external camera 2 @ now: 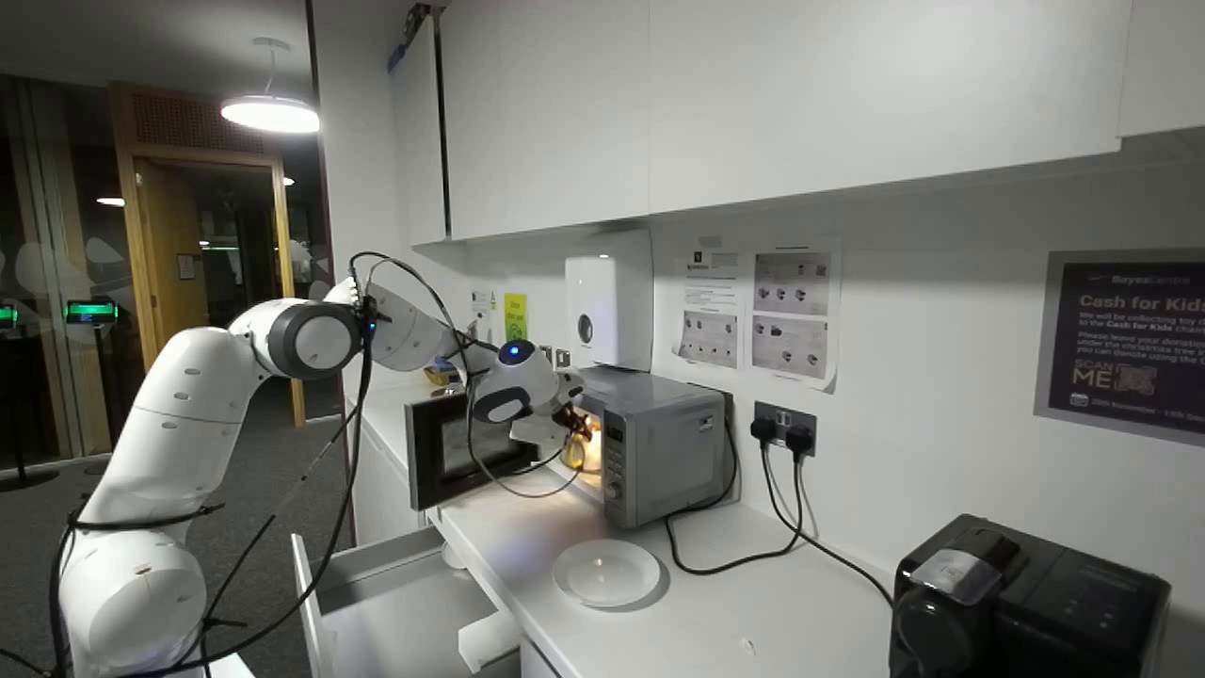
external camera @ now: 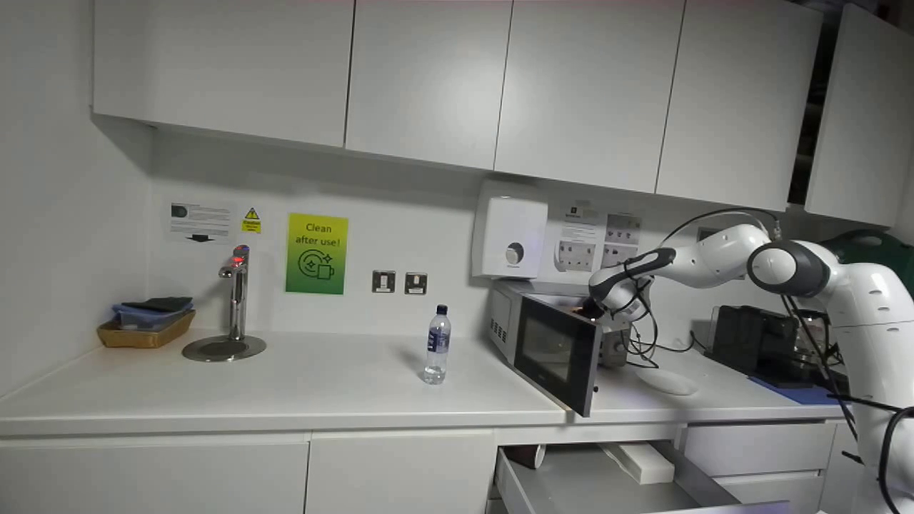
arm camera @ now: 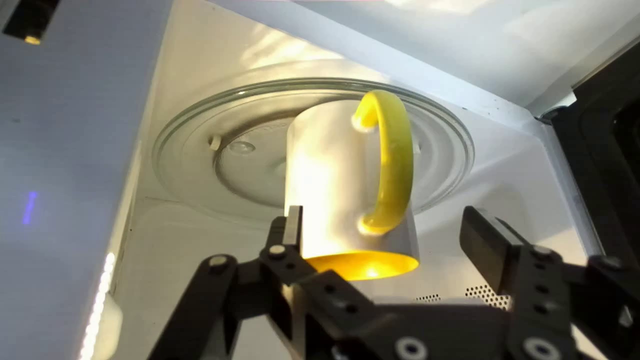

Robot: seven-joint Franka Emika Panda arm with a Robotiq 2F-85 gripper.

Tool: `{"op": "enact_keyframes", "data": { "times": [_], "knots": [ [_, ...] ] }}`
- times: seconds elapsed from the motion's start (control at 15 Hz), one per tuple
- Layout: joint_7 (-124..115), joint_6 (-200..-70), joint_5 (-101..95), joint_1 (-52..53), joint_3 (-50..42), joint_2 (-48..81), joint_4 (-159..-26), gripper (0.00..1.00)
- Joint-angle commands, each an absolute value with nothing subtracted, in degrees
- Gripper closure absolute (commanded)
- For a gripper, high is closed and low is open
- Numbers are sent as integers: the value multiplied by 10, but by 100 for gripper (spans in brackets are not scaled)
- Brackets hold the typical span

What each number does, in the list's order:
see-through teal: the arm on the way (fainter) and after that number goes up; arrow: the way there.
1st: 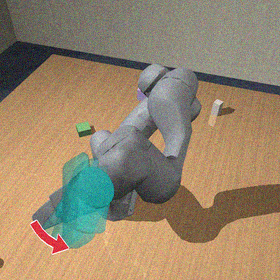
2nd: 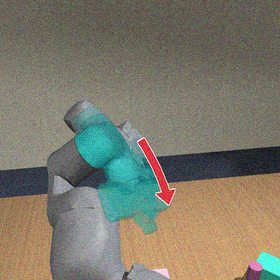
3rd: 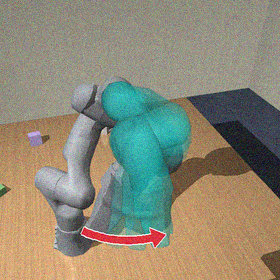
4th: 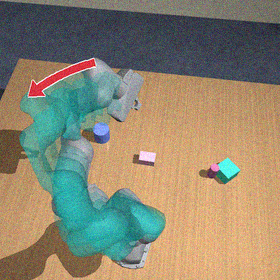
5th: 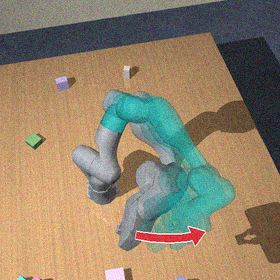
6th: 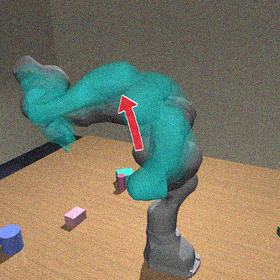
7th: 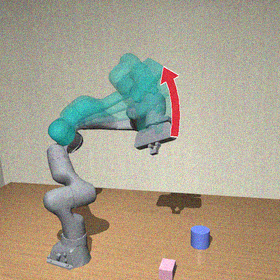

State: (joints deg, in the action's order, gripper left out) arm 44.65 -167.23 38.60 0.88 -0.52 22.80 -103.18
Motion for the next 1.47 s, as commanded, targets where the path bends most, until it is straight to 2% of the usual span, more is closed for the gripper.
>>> {"op": "enact_keyframes", "data": {
  "times": [0.0,0.4,0.67,0.93,1.13,1.2,1.4],
  "knots": [
    [421,-1674,377,19,-18,222,-1027,0],
    [425,-1666,378,15,-18,192,-1057,8],
    [439,-1652,379,11,-13,162,-1090,5],
    [451,-1632,376,10,-10,128,-1135,12],
    [454,-1614,371,9,-11,102,-1165,29],
    [455,-1610,370,9,-11,95,-1172,44],
    [451,-1615,363,10,-12,88,-1186,66]
  ]
}}
